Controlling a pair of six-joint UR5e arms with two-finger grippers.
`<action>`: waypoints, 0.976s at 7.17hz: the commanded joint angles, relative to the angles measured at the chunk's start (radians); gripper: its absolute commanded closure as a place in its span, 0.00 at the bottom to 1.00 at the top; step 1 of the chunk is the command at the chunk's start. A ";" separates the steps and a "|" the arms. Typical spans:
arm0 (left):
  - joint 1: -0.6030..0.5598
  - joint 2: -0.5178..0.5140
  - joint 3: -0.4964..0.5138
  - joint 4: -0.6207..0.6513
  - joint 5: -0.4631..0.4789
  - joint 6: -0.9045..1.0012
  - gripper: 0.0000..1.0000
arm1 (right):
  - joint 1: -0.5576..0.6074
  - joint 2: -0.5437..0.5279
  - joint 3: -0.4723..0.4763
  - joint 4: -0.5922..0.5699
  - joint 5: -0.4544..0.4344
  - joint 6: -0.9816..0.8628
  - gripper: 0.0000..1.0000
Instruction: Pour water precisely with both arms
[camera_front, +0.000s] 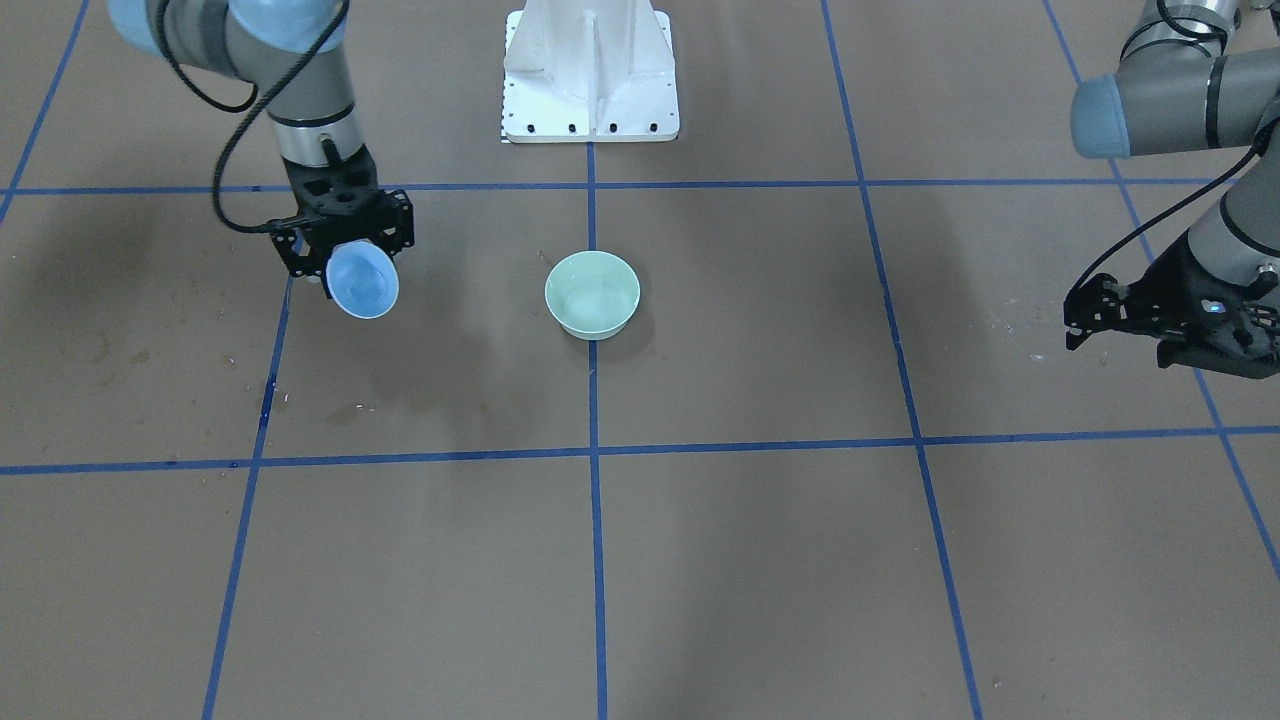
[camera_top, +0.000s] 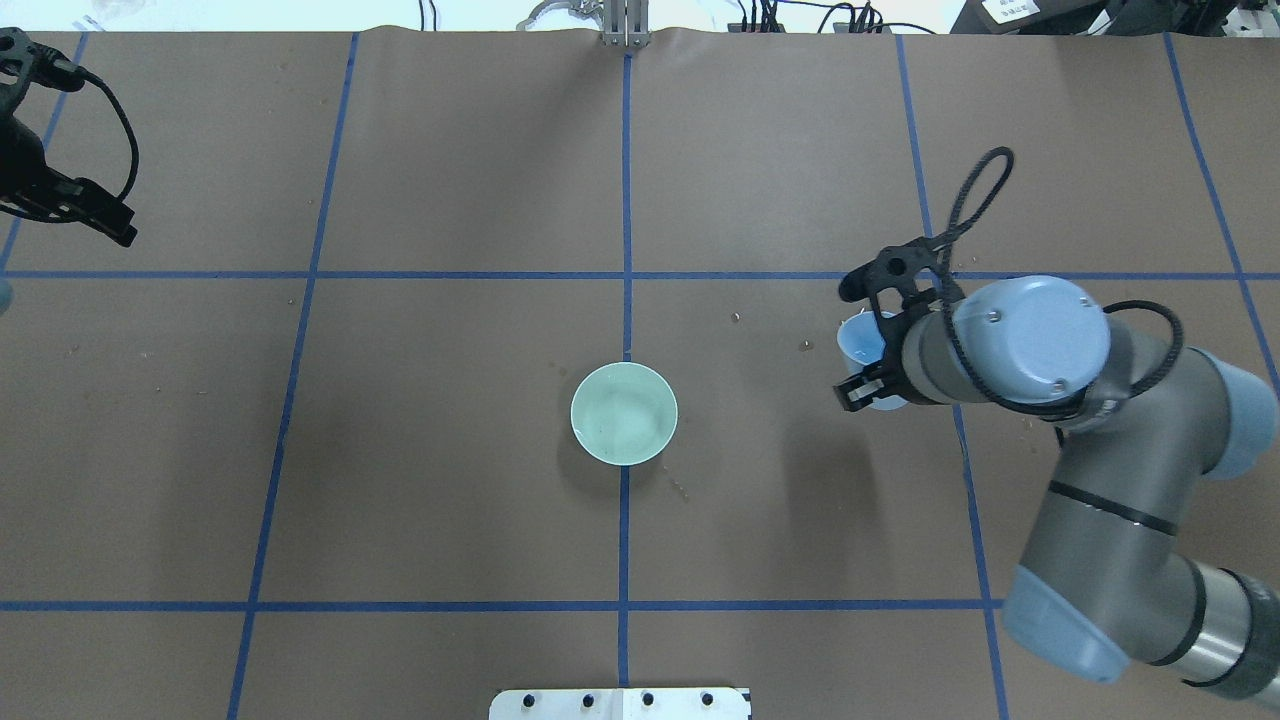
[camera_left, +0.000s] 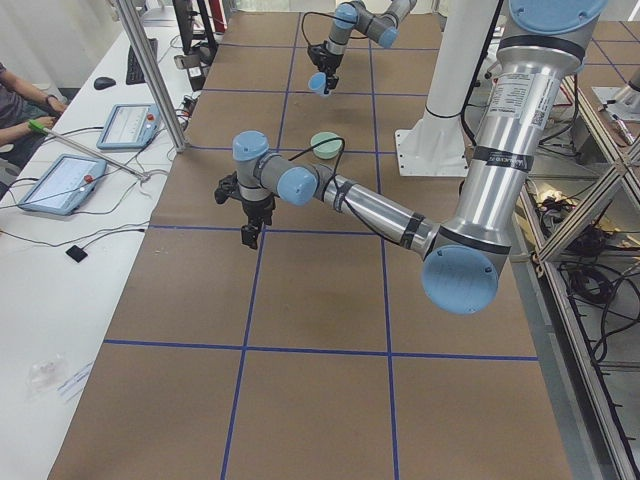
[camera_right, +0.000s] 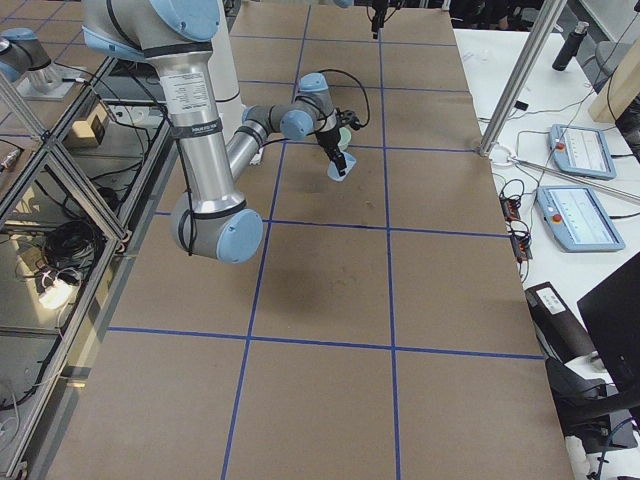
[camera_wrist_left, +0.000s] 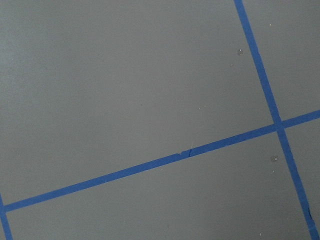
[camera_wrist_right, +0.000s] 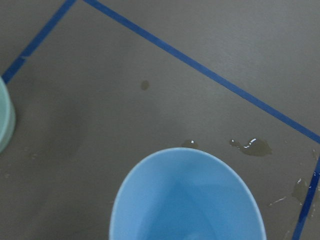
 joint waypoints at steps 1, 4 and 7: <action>0.001 0.000 -0.006 0.000 0.001 -0.014 0.01 | 0.101 -0.223 -0.035 0.346 0.060 0.007 0.97; 0.000 0.003 -0.012 0.000 0.001 -0.014 0.01 | 0.215 -0.383 -0.164 0.698 0.065 0.045 0.97; 0.000 0.000 -0.012 0.000 0.001 -0.014 0.01 | 0.228 -0.439 -0.348 1.049 0.036 0.109 0.98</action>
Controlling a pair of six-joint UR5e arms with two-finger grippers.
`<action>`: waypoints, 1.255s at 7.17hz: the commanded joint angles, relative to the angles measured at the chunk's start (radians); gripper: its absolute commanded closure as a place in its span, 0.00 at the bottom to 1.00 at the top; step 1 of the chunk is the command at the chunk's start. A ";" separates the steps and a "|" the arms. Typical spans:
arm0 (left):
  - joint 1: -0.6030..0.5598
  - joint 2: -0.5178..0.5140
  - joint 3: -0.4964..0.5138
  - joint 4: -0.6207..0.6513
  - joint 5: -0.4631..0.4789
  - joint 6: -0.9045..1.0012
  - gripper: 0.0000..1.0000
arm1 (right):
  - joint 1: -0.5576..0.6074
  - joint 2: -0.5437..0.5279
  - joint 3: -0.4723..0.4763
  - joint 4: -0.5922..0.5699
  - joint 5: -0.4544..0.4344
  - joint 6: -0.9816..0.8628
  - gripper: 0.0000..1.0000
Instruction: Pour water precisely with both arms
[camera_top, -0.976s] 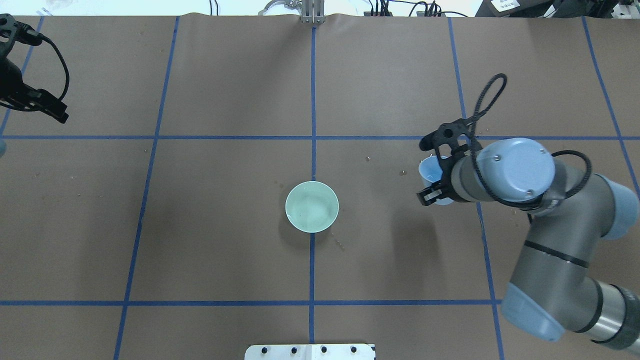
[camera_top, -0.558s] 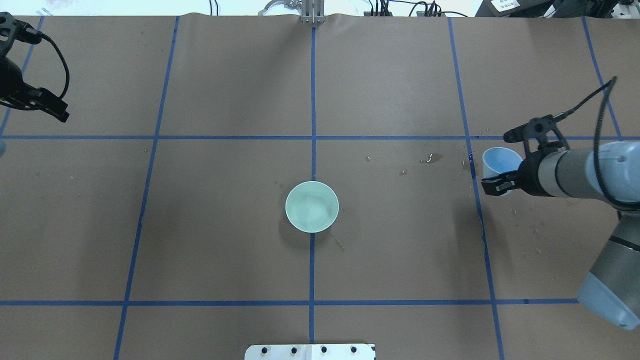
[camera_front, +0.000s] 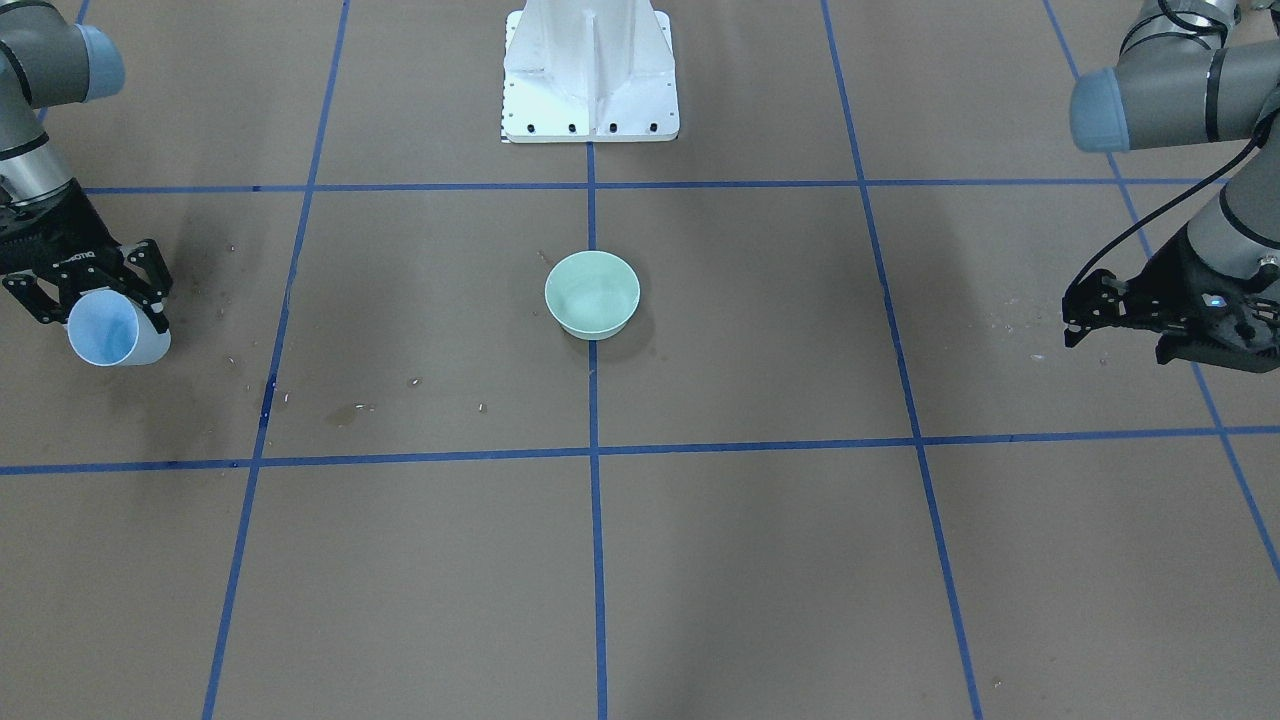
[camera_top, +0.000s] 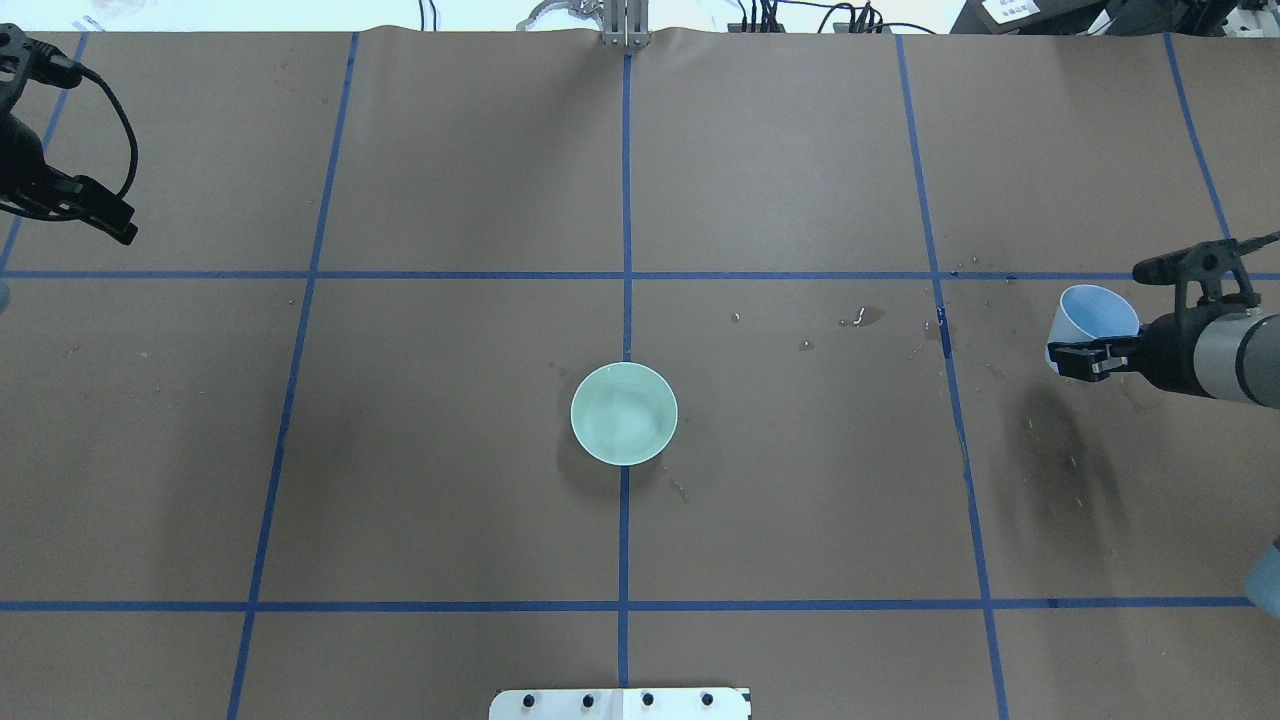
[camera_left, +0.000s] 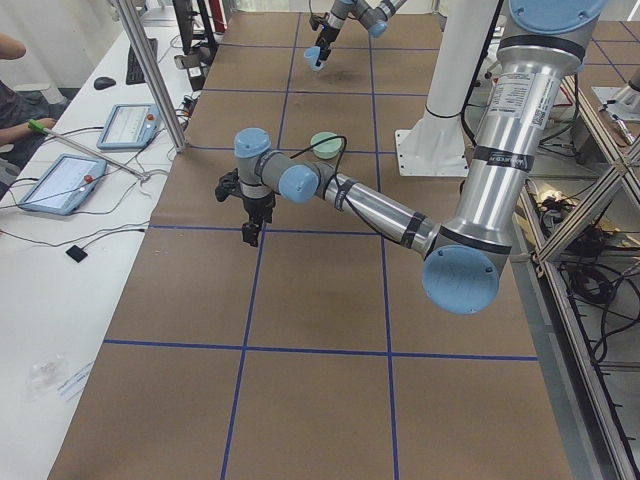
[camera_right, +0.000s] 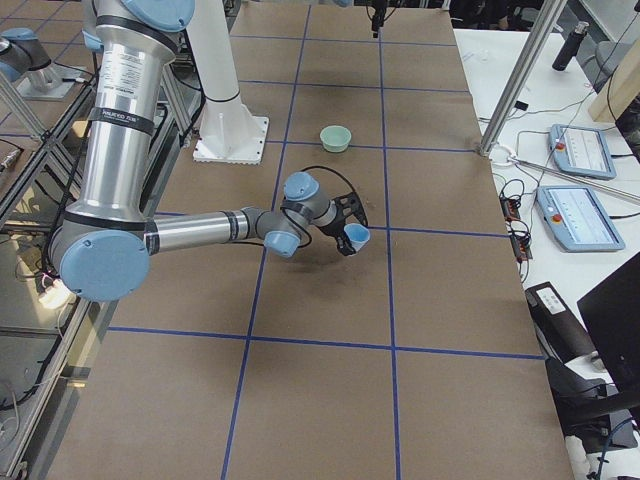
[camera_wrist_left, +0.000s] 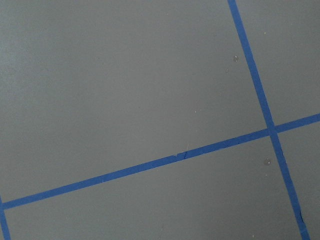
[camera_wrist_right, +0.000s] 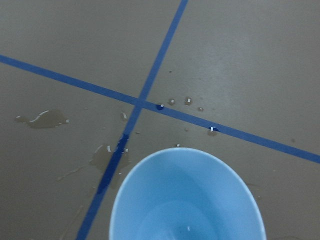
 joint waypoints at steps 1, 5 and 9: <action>0.001 -0.003 0.000 0.000 0.000 0.000 0.01 | 0.005 -0.018 -0.147 0.220 -0.069 0.015 0.98; 0.001 -0.005 0.001 0.000 0.000 0.000 0.01 | 0.009 -0.015 -0.226 0.347 -0.085 0.089 0.98; 0.001 -0.006 0.001 0.002 0.000 0.000 0.01 | 0.006 -0.007 -0.280 0.416 -0.117 0.078 0.76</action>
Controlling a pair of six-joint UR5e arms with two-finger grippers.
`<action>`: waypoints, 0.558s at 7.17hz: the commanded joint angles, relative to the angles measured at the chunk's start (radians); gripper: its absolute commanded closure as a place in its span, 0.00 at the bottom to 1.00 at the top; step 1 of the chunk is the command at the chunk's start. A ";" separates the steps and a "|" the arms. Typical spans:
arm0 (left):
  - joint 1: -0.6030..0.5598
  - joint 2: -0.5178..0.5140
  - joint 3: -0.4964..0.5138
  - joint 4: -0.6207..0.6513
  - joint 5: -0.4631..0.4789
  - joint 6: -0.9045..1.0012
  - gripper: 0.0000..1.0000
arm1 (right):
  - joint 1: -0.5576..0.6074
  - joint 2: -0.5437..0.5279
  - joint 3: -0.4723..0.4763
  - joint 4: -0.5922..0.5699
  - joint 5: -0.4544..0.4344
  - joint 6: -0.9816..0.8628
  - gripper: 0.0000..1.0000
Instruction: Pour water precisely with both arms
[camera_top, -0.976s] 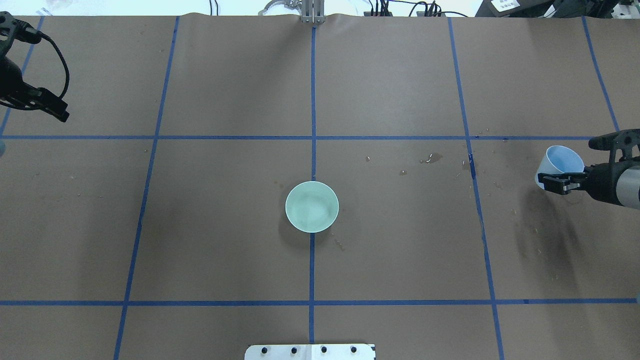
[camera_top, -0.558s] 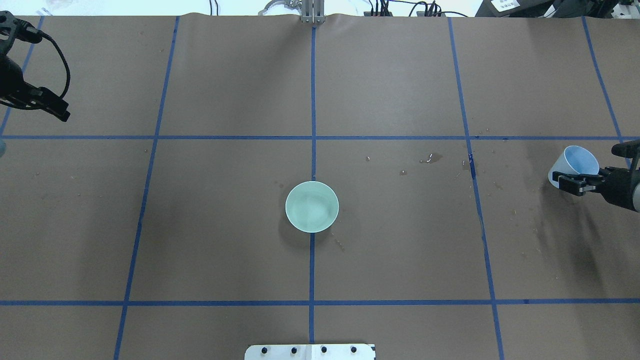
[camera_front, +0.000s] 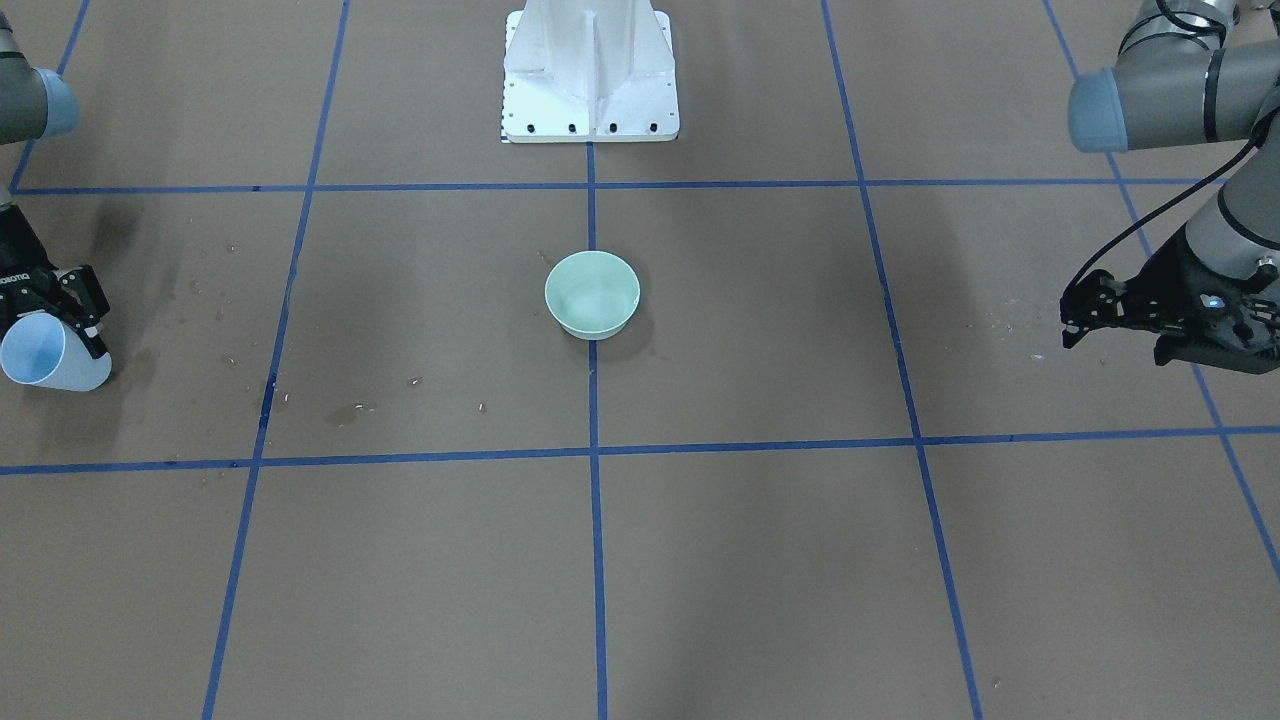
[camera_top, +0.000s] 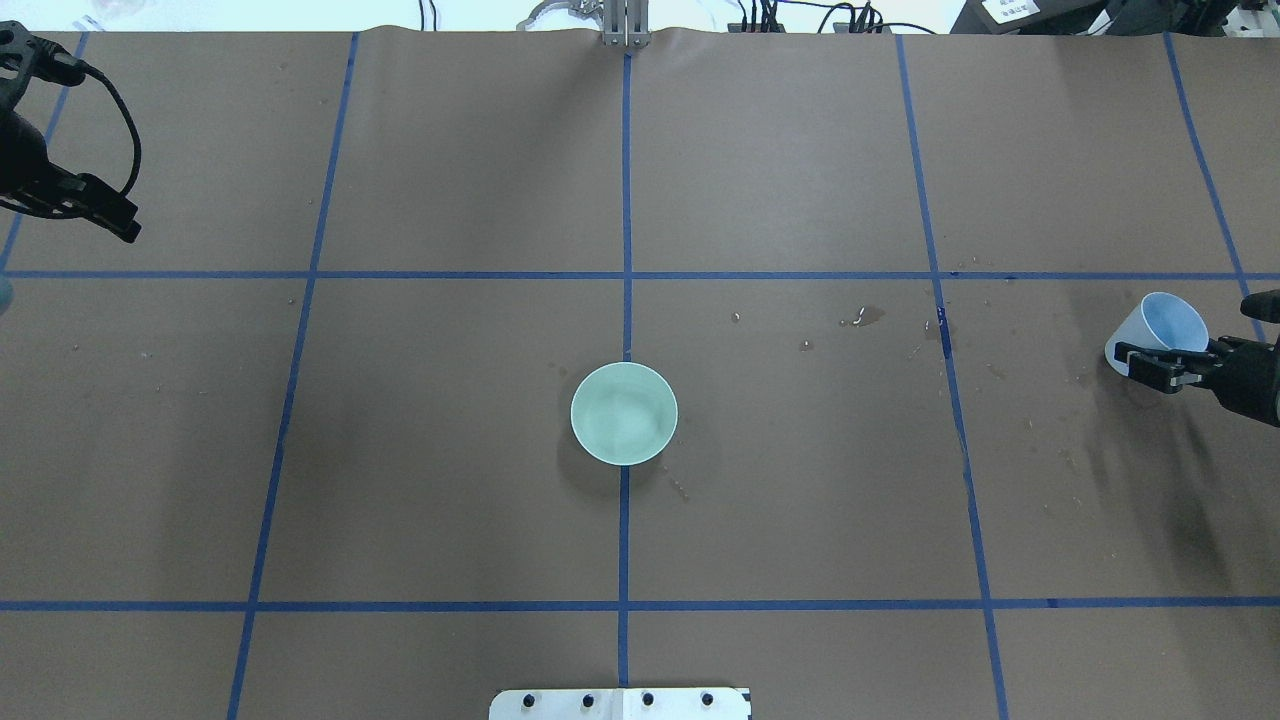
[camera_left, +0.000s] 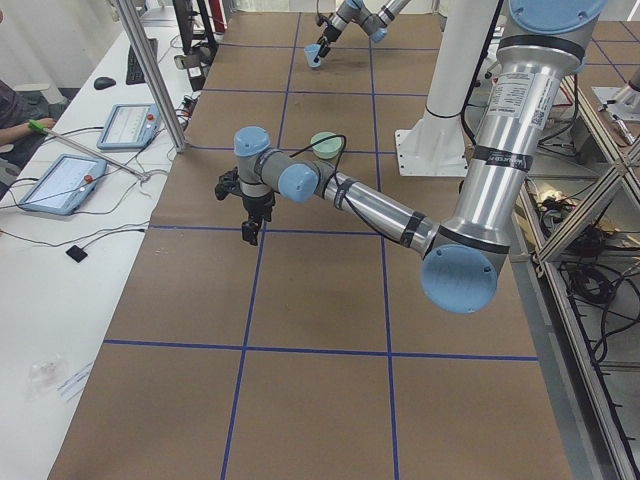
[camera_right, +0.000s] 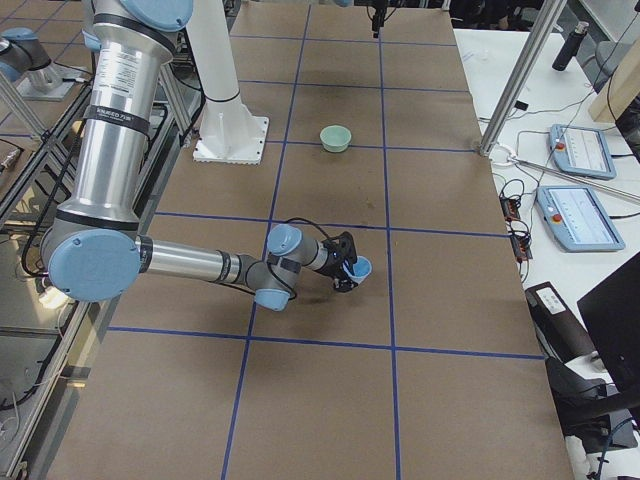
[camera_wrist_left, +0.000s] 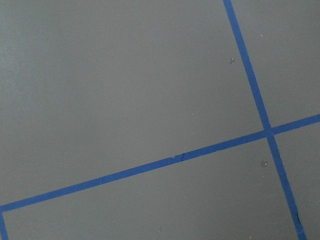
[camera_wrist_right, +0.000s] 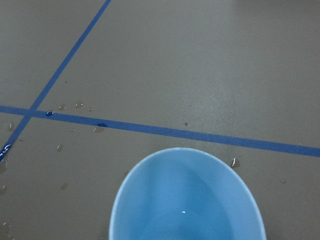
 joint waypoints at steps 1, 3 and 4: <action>0.000 -0.001 0.002 -0.001 0.000 0.002 0.01 | 0.000 0.000 -0.002 0.004 -0.008 -0.011 0.65; 0.000 -0.001 0.000 0.001 0.000 0.000 0.01 | 0.000 -0.002 -0.009 0.003 -0.027 -0.035 0.63; 0.000 -0.001 0.000 0.001 0.000 0.000 0.01 | 0.000 -0.002 -0.011 0.003 -0.034 -0.055 0.63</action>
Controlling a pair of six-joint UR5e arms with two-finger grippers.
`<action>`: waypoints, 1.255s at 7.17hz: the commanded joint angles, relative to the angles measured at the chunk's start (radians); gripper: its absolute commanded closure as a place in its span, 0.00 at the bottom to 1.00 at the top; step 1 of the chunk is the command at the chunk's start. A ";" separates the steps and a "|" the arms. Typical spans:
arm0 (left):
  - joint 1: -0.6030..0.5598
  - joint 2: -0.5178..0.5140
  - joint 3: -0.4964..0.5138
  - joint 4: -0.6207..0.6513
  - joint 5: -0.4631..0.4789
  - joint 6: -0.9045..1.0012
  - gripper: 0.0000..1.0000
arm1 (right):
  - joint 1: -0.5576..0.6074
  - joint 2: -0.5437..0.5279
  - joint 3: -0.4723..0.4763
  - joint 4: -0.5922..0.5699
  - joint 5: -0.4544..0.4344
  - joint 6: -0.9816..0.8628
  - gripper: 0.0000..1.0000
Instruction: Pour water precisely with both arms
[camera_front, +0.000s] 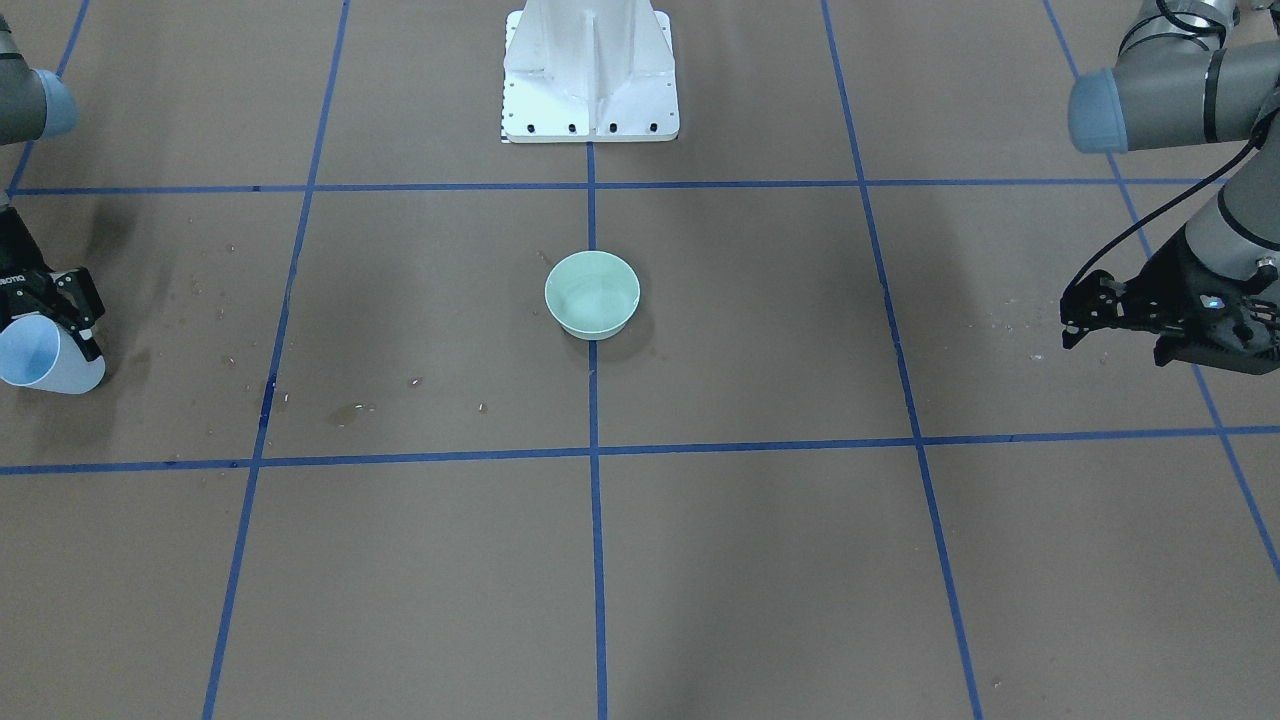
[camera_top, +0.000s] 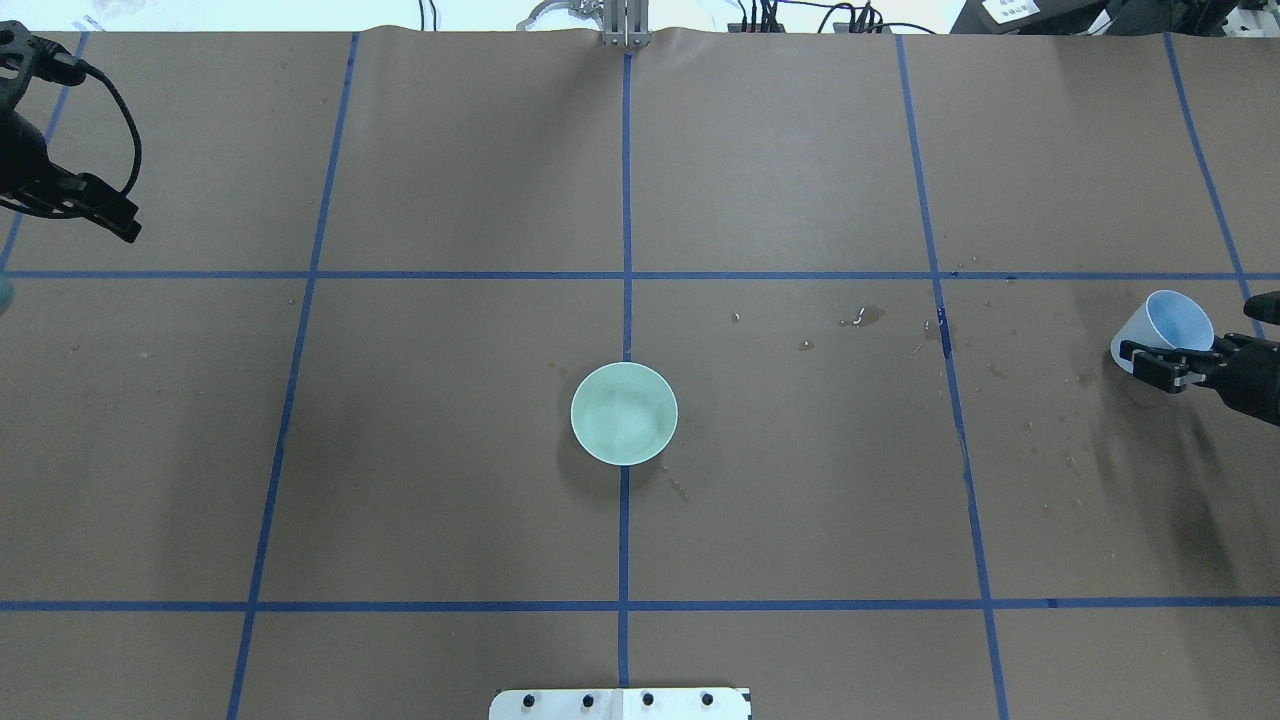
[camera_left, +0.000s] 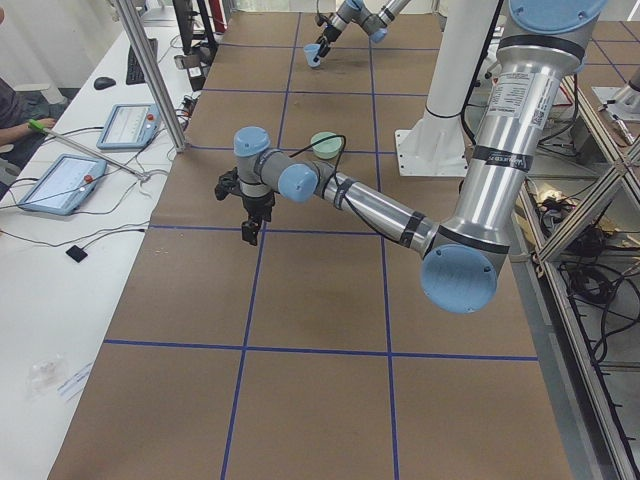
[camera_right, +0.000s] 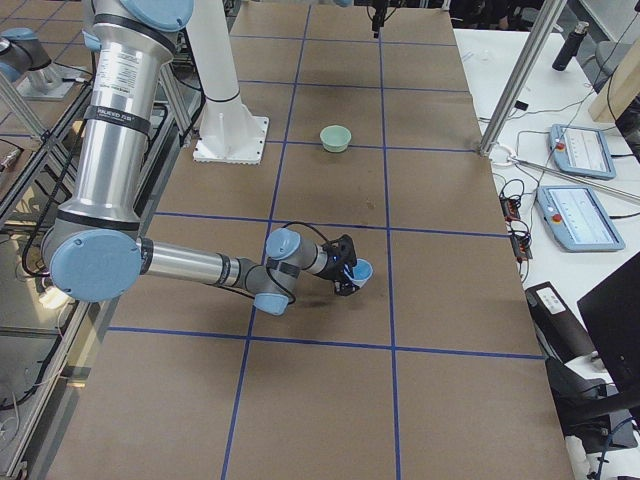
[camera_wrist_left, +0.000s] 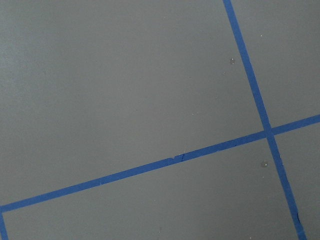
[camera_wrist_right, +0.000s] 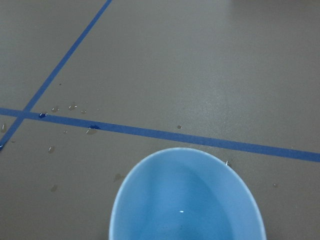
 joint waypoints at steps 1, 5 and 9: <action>0.000 0.000 -0.001 0.001 0.000 0.000 0.01 | -0.002 -0.001 -0.011 -0.001 -0.013 -0.026 0.63; 0.000 0.000 -0.004 -0.001 0.000 0.000 0.01 | -0.002 0.001 -0.018 -0.001 -0.011 -0.026 0.02; 0.000 0.000 -0.007 0.002 0.000 0.000 0.01 | -0.003 -0.002 -0.012 0.003 -0.008 -0.025 0.01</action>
